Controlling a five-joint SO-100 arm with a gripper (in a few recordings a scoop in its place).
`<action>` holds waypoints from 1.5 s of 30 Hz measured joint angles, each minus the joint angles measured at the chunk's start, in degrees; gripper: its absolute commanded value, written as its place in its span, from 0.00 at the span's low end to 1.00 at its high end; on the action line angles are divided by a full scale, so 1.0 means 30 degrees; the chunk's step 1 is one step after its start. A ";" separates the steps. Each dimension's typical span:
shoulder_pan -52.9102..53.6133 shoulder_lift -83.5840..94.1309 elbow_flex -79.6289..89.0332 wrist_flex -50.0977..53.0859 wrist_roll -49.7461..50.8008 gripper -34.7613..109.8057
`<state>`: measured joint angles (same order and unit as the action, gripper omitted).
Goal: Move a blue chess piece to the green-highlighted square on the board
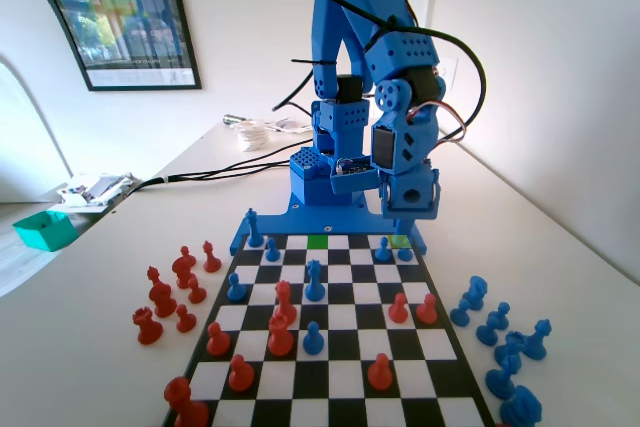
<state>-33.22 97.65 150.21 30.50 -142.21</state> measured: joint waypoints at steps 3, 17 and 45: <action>0.0000 0.0000 0.0000 -0.0059 -0.0146 0.28; -0.0117 0.0059 0.0205 -0.0176 -0.0176 0.25; 0.3311 0.4424 -0.1172 0.8027 -0.1377 0.25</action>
<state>-23.29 110.92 146.69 54.58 -146.34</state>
